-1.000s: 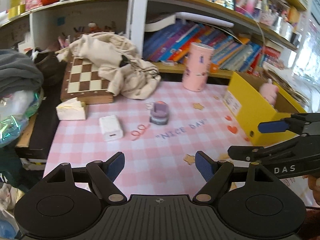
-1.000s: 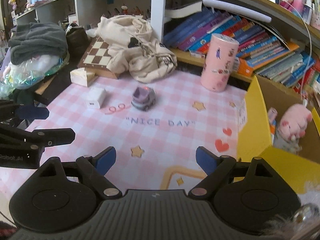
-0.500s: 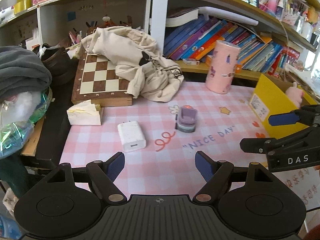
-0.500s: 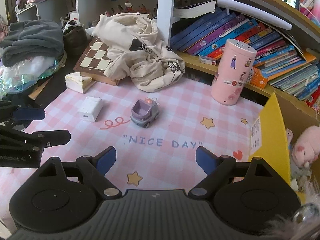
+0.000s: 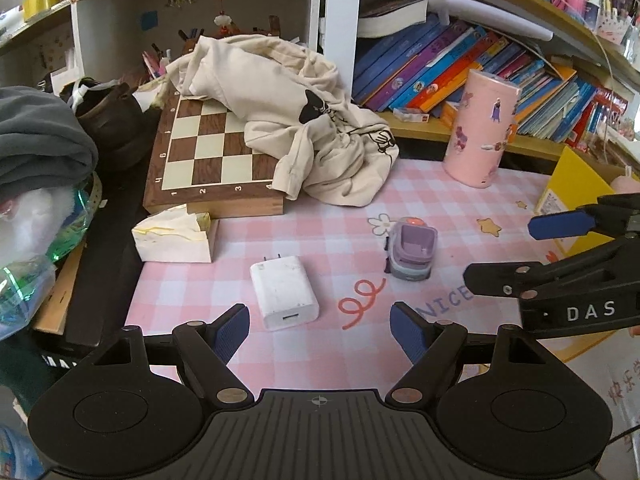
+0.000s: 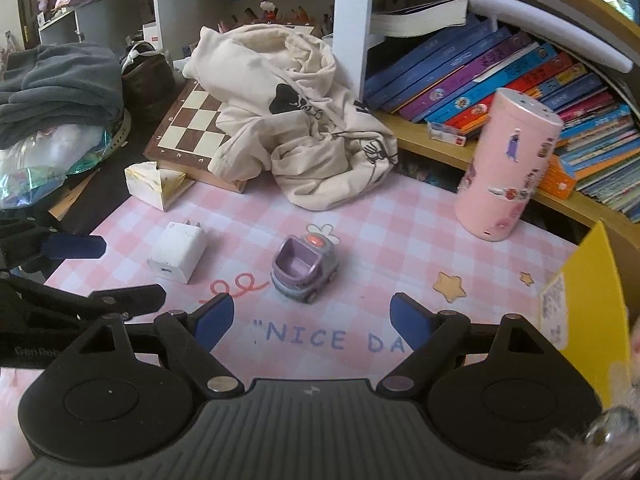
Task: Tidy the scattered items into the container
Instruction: 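Move the left gripper to the white charger while the right gripper approaches the purple toy car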
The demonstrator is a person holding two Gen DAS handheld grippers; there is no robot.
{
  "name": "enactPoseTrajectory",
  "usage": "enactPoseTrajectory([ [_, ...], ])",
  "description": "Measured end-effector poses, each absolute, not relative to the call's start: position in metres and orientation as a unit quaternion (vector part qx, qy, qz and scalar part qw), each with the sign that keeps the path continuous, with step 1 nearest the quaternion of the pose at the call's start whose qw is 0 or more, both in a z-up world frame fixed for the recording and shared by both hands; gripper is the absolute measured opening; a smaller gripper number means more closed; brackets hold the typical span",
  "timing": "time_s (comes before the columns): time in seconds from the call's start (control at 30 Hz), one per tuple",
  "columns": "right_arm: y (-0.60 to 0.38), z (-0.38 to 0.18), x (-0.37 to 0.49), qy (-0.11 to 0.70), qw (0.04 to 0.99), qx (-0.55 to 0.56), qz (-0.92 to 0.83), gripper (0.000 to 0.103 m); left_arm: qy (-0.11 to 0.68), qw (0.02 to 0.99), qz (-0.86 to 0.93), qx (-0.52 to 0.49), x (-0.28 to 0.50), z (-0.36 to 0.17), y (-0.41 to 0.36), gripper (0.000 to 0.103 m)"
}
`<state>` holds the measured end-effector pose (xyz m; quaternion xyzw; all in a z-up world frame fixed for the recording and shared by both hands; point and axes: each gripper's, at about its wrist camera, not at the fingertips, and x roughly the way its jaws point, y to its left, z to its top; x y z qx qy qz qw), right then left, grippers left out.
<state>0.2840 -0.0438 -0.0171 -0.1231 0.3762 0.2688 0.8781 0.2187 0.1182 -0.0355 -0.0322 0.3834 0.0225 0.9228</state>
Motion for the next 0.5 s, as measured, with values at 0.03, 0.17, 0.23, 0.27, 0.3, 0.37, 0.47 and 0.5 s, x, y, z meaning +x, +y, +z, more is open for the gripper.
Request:
enactPoseTrajectory([
  [0.03,-0.042,-0.019,0.288,0.380,0.877,-0.119,0.268,0.085,0.385,0.922,0.025,-0.032,0.222,-0.037,0.119,0.079],
  [0.17,-0.037,-0.026,0.307,0.398,0.874,-0.097,0.261,0.085,0.390,0.920,0.030,-0.033,0.234,-0.045,0.124,0.079],
  [0.23,-0.034,-0.029,0.314,0.402,0.873,-0.093,0.260,0.085,0.391,0.919,0.031,-0.032,0.239,-0.050,0.126,0.079],
  [0.27,-0.033,-0.031,0.317,0.403,0.873,-0.094,0.260,0.085,0.392,0.919,0.030,-0.031,0.242,-0.052,0.126,0.079],
  [0.3,-0.031,-0.032,0.319,0.403,0.872,-0.095,0.260,0.085,0.392,0.919,0.030,-0.031,0.245,-0.053,0.127,0.079],
  [0.37,-0.028,-0.036,0.324,0.406,0.871,-0.095,0.261,0.085,0.395,0.918,0.030,-0.032,0.250,-0.057,0.128,0.079],
  [0.47,-0.024,-0.040,0.331,0.410,0.869,-0.094,0.262,0.085,0.398,0.916,0.032,-0.032,0.257,-0.063,0.130,0.079],
  [0.5,-0.023,-0.041,0.333,0.411,0.868,-0.093,0.262,0.085,0.400,0.916,0.033,-0.033,0.259,-0.064,0.131,0.079],
])
